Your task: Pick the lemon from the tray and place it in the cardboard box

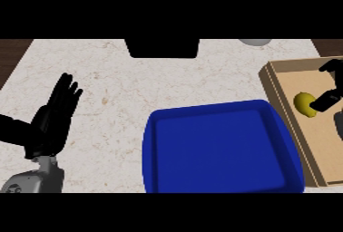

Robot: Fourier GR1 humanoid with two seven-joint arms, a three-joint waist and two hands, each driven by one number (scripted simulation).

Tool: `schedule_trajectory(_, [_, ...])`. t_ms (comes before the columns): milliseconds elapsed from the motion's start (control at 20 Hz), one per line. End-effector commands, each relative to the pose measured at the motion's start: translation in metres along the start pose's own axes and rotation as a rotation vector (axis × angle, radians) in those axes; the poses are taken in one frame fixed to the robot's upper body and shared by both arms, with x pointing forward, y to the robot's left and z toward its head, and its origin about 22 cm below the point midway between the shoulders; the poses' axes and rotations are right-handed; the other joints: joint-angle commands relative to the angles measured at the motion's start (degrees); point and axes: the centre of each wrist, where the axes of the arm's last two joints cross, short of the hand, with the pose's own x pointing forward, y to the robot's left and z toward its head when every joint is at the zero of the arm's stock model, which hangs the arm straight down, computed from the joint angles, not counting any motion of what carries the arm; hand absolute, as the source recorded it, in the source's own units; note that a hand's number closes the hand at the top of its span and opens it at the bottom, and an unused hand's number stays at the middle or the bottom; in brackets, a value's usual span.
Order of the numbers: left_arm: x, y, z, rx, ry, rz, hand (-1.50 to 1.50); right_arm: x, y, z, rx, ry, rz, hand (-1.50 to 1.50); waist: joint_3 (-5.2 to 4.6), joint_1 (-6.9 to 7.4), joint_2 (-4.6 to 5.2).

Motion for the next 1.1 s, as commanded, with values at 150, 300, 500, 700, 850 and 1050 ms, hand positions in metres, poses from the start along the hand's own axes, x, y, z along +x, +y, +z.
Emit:
schedule_trajectory(150, [0.002, 0.008, -0.002, 0.007, 0.004, -0.013, 0.00, -0.023, 0.019, -0.016, -0.176, -0.081, -0.195, -1.50, 0.07, 0.12, 0.04])
schedule_trajectory(300, [0.002, 0.001, 0.004, 0.005, 0.011, -0.007, 0.00, -0.008, 0.004, -0.008, -0.363, -0.167, -0.318, -1.50, 0.08, -0.49, -0.33])
schedule_trajectory(500, [-0.011, 0.002, 0.008, 0.017, 0.002, -0.010, 0.00, -0.018, -0.013, -0.013, -0.449, -0.191, -0.567, -1.50, 0.06, -0.75, -0.35])
schedule_trajectory(700, [-0.009, 0.008, -0.004, 0.042, 0.019, -0.010, 0.00, -0.019, -0.027, -0.009, -0.394, -0.164, -0.830, -1.50, 0.00, -1.96, -0.48])
schedule_trajectory(850, [-0.013, 0.004, 0.003, 0.009, 0.023, -0.004, 0.00, -0.018, -0.044, -0.015, -0.398, -0.132, -1.043, -1.50, 0.03, -1.25, -0.42])
schedule_trajectory(1050, [-0.012, 0.001, 0.005, 0.031, 0.017, 0.000, 0.00, -0.068, -0.034, -0.003, -0.436, -0.127, -1.186, -1.50, 0.01, -1.87, -0.52])
